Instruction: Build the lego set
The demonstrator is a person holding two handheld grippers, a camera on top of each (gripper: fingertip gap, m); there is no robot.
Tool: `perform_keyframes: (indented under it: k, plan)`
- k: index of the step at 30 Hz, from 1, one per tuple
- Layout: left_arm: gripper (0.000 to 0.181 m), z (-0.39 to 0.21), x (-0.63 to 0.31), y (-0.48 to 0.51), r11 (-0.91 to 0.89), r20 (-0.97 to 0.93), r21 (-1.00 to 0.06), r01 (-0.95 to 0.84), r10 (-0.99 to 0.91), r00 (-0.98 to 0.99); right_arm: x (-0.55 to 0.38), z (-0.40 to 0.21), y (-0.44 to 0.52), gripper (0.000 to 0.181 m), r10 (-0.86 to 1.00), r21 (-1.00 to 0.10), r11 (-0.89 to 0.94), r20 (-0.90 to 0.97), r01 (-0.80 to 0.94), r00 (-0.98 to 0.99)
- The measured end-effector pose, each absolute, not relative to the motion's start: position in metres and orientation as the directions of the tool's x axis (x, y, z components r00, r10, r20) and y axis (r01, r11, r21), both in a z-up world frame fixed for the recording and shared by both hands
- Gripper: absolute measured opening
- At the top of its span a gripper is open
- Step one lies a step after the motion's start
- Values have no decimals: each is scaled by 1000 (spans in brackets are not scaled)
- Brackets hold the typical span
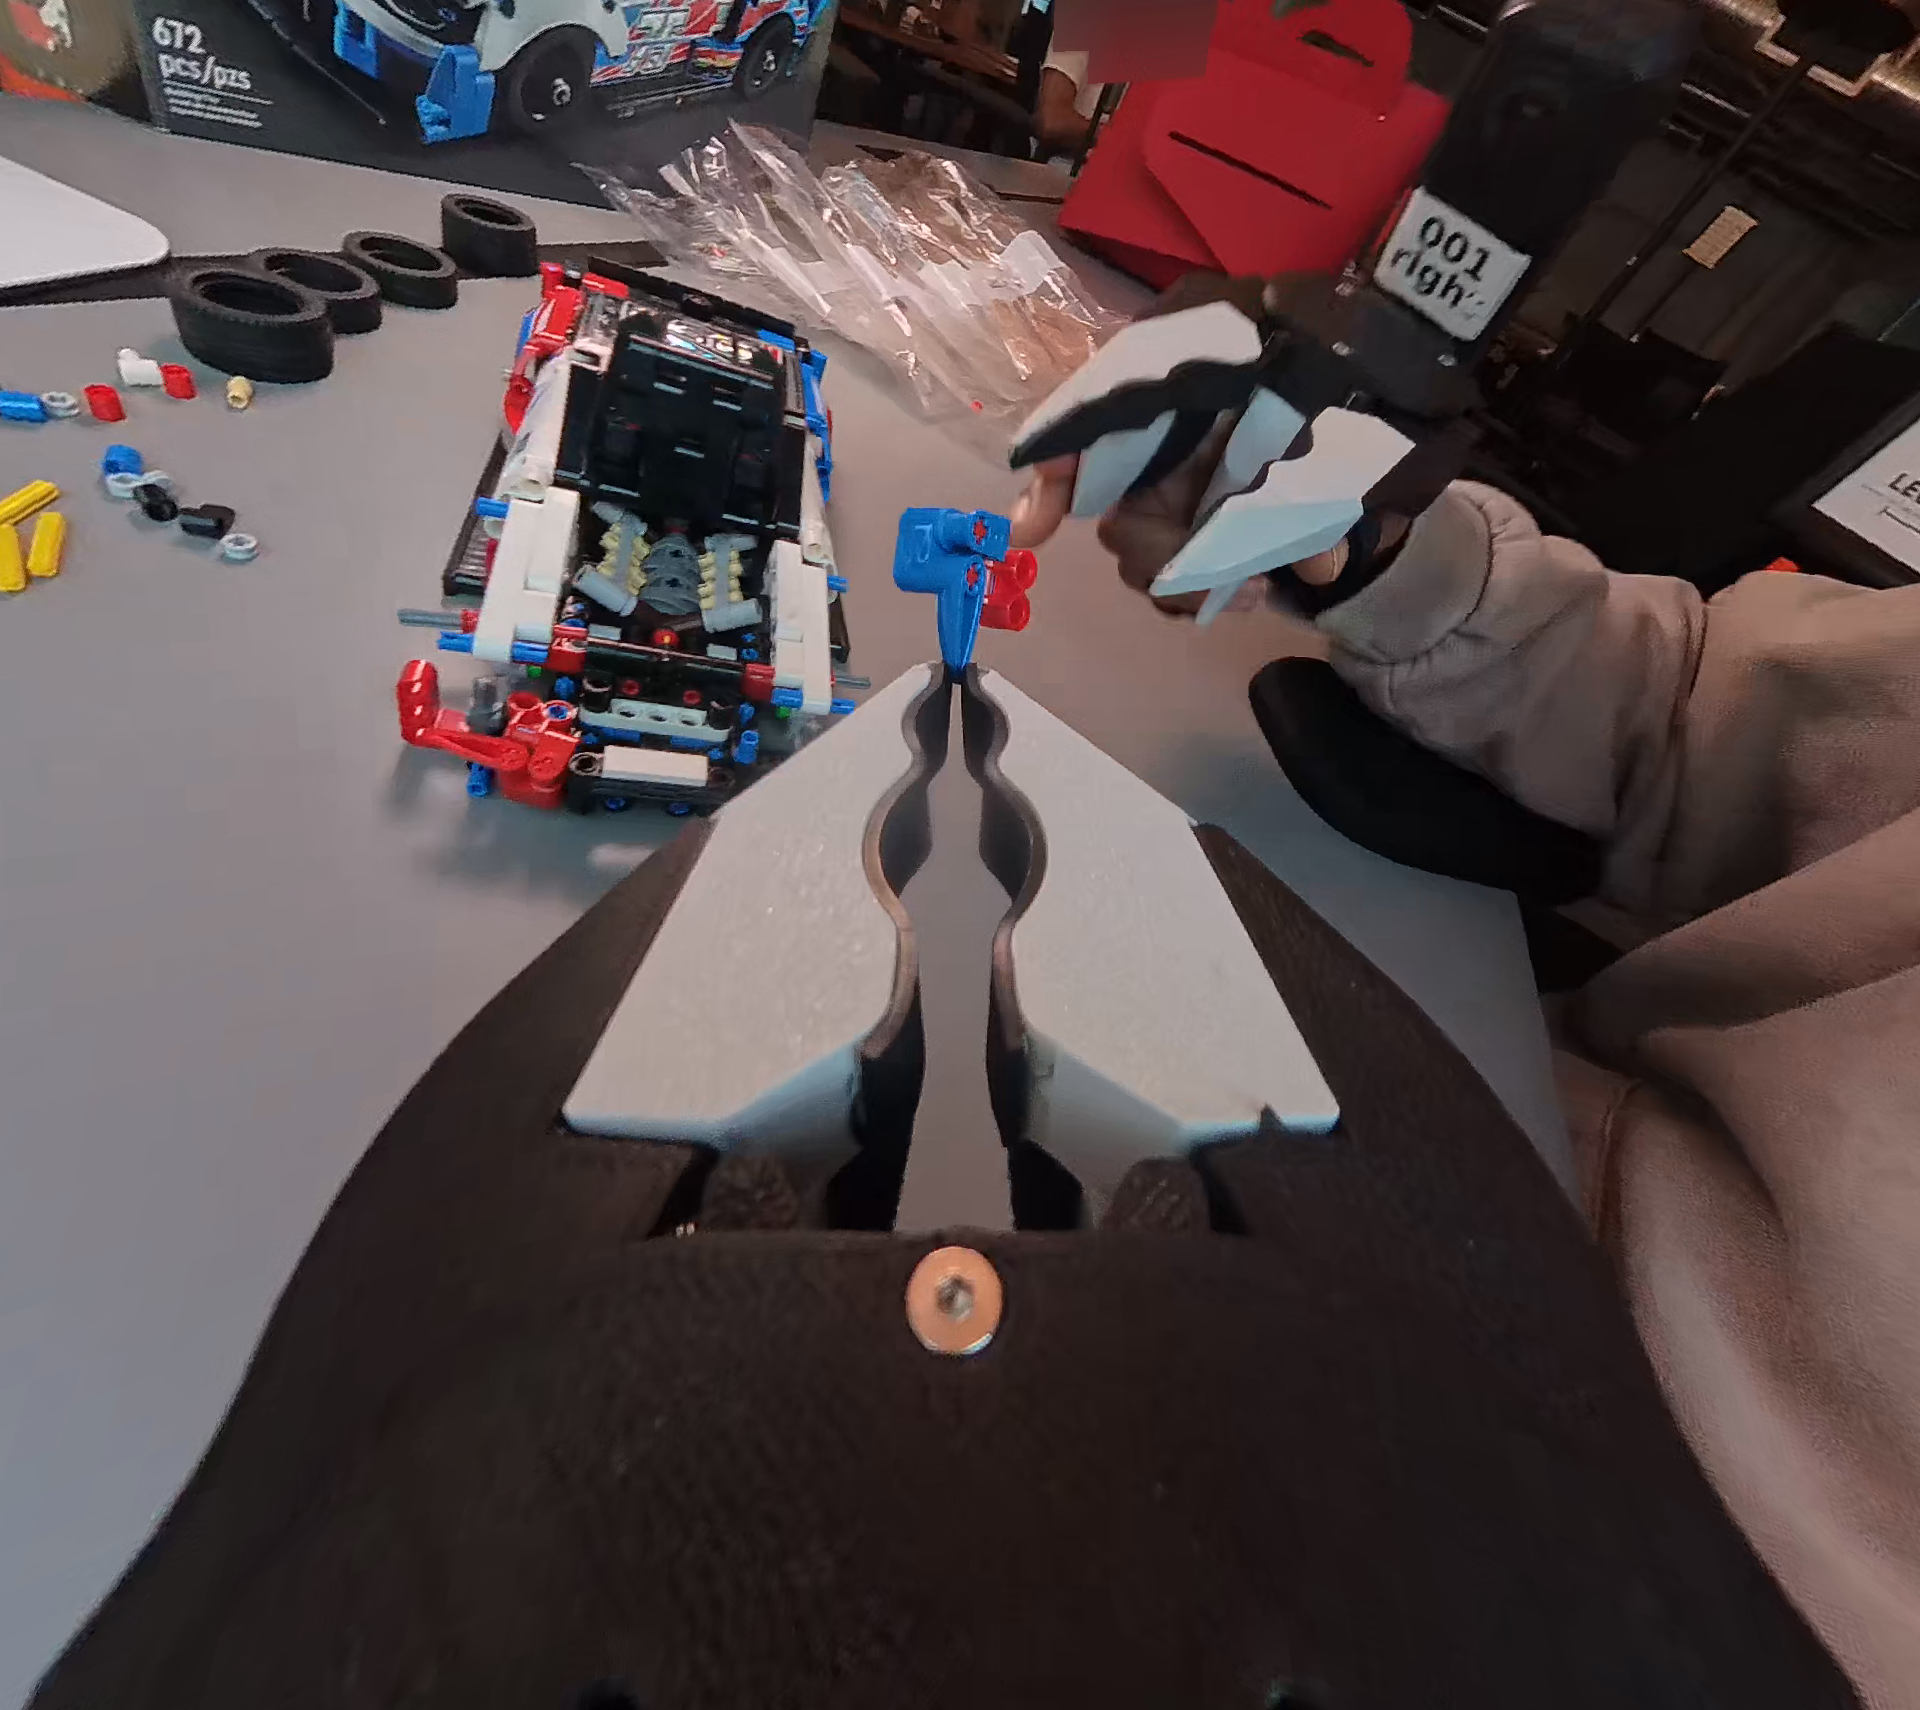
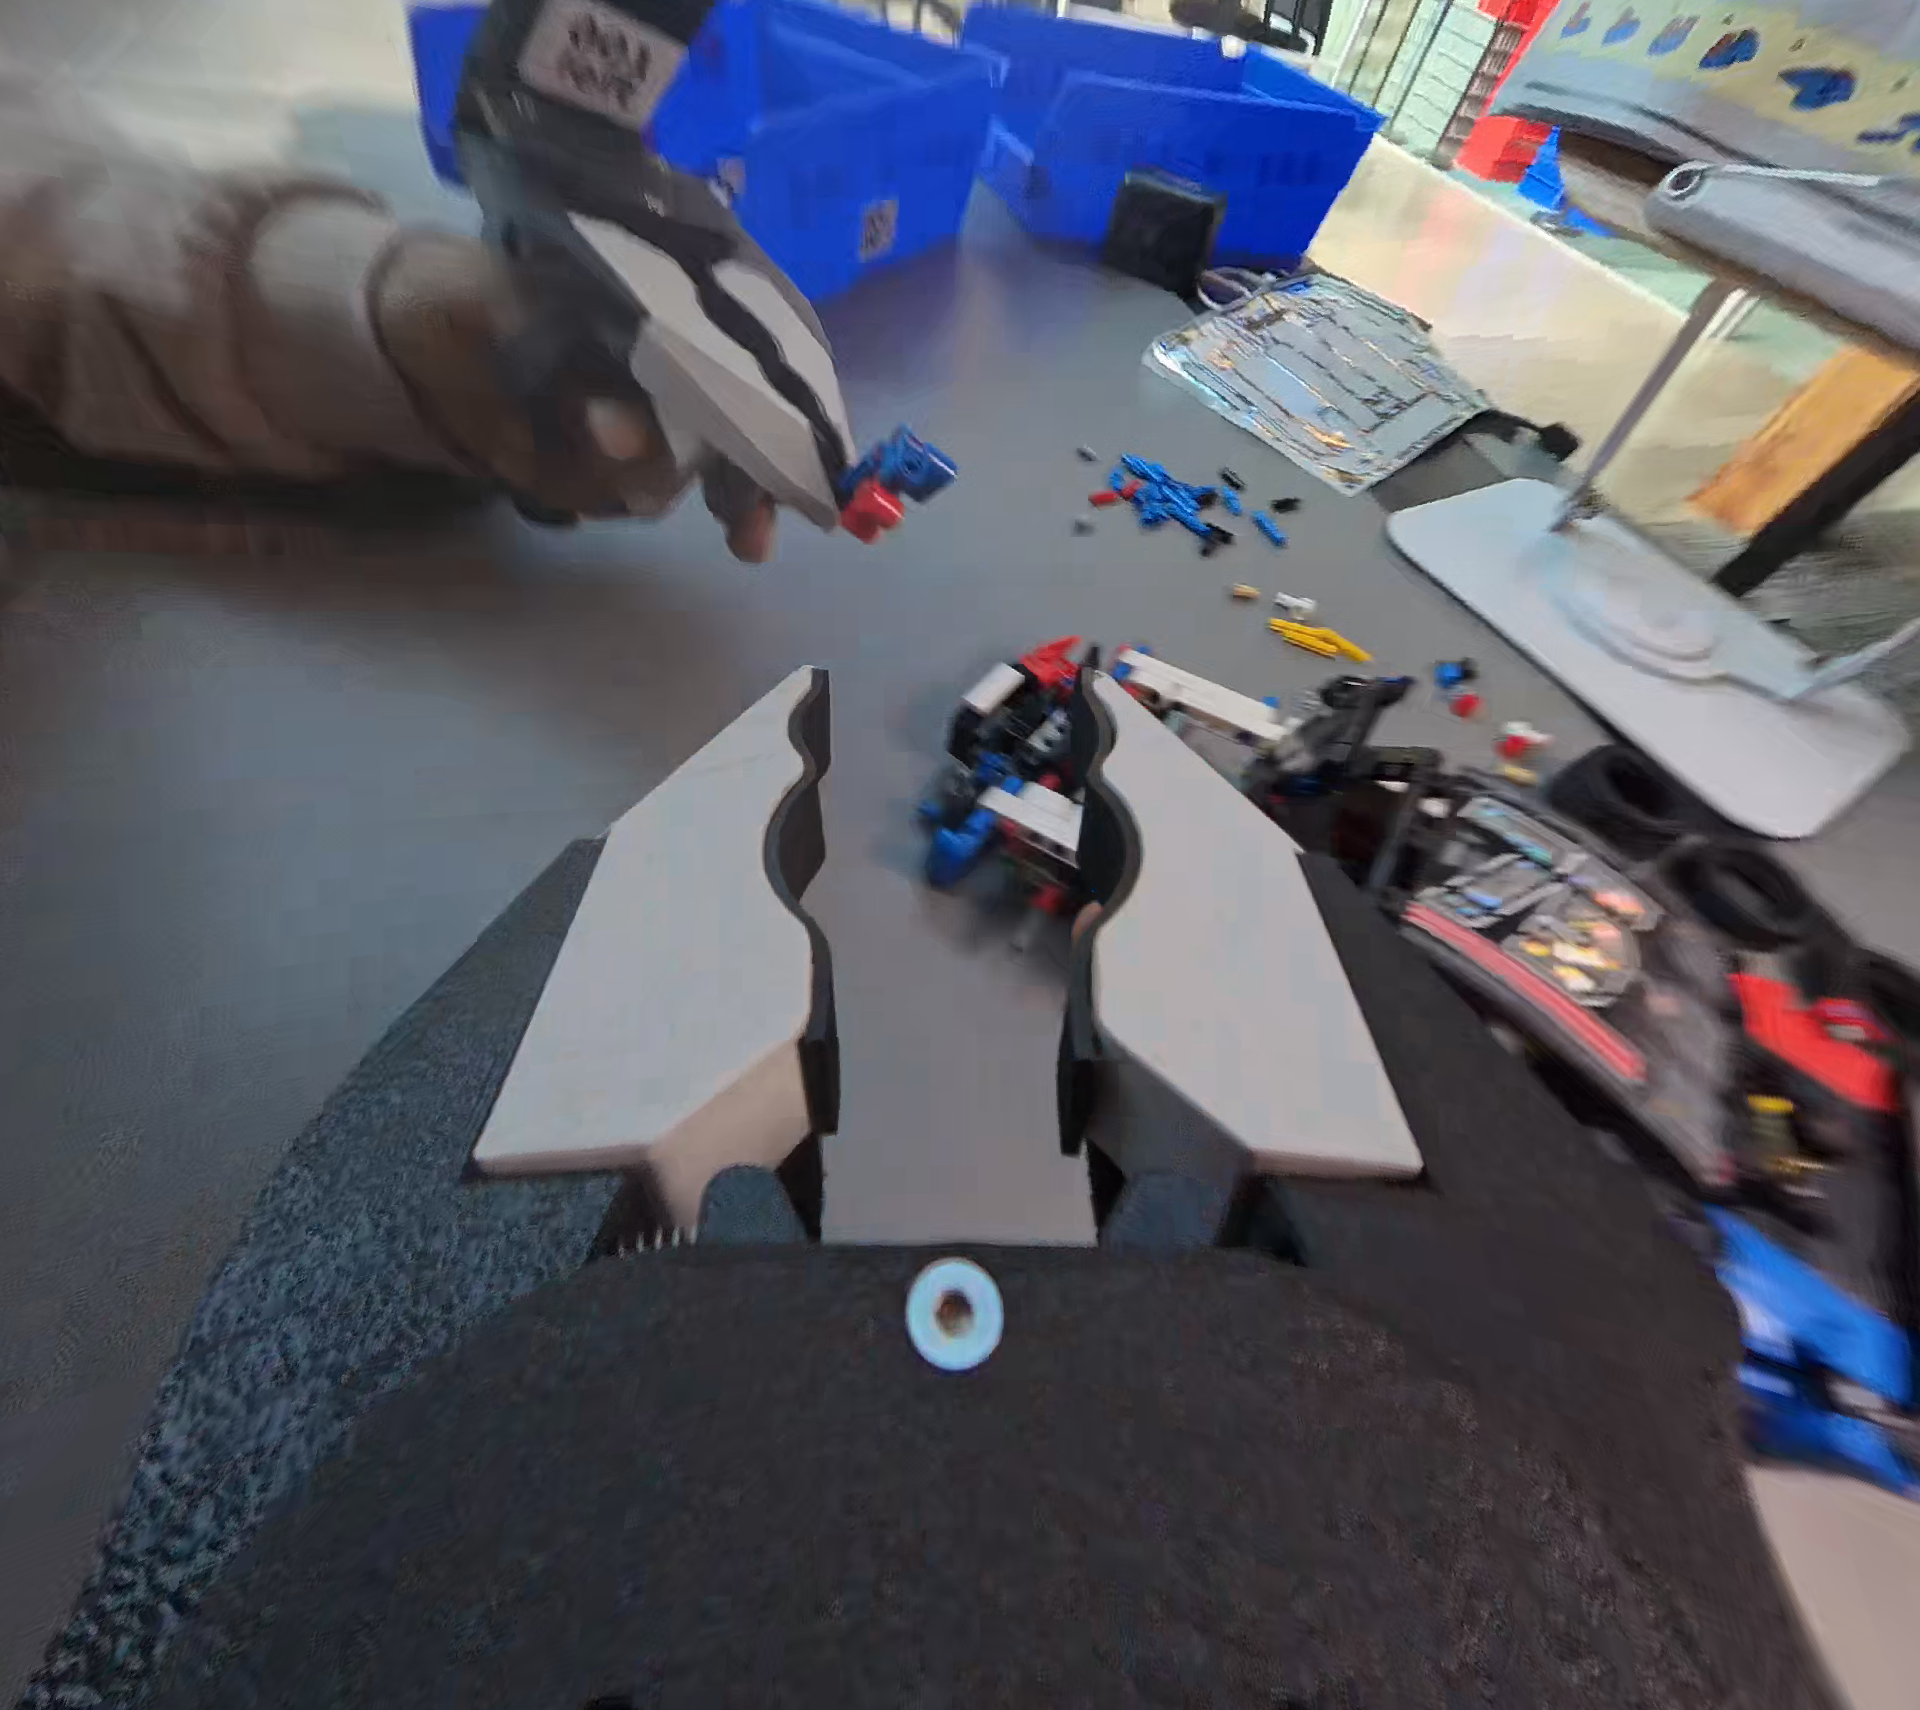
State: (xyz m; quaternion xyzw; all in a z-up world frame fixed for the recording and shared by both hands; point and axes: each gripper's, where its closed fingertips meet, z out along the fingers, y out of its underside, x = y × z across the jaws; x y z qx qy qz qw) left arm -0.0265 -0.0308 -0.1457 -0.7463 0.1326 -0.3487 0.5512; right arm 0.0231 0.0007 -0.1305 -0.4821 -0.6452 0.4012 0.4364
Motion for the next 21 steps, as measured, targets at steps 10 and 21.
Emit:
perform_keyframes:
  k: [10, 21]
  plan:
    - [0, -154, -73, -12, -370, 503, -858, 356, -467, 727, 25, -179, 158, 112, 611, -86, 772, 372, 630, -699]
    - [0, -162, -78, -10, -386, 485, -861, 330, -432, 760, 40, -218, 150, 103, 873, -26, 472, 152, 881, -463]
